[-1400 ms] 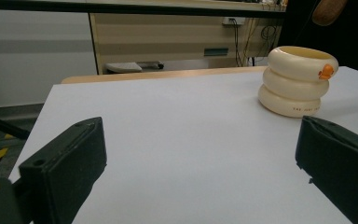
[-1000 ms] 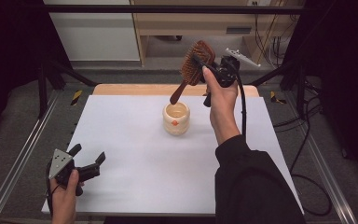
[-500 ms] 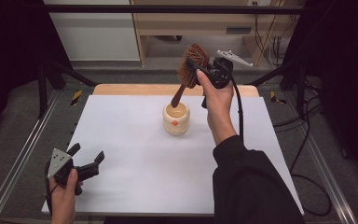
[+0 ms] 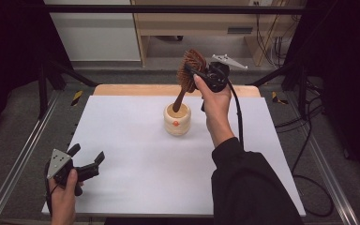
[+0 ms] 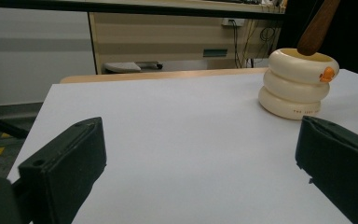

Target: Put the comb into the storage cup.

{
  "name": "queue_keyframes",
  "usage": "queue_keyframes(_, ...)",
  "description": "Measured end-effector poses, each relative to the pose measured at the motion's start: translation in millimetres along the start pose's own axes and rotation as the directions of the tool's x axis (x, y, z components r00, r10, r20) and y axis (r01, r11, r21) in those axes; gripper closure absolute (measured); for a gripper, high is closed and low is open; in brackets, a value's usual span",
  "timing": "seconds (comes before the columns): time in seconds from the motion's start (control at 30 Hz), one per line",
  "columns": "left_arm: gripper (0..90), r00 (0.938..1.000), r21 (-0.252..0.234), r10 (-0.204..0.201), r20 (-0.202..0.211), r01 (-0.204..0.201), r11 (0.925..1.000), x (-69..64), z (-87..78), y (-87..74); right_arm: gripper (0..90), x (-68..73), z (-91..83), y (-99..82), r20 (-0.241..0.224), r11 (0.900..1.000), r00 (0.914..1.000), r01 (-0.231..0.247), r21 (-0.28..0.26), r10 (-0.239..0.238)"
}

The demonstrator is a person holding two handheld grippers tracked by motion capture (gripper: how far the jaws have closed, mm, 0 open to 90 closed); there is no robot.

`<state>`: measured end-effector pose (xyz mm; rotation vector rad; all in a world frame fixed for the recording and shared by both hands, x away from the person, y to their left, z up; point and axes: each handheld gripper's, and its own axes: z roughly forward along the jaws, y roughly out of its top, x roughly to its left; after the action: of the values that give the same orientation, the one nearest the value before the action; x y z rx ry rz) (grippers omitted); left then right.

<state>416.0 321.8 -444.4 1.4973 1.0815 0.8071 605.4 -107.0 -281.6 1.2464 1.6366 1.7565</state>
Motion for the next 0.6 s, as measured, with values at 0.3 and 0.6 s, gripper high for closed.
queue_keyframes(0.3,1.7,1.0,0.0,0.001,0.001,-0.001,1.0,-0.1,0.0,0.0,50.9,0.5,3.2,-6.2,0.002,0.9999,1.0,0.004,0.016,-0.004)
queue_keyframes(0.6,1.7,1.0,0.001,0.001,0.002,-0.001,1.0,0.0,0.1,-0.1,50.9,-3.0,3.8,-13.5,0.006,0.9997,1.0,-0.001,0.025,0.001)
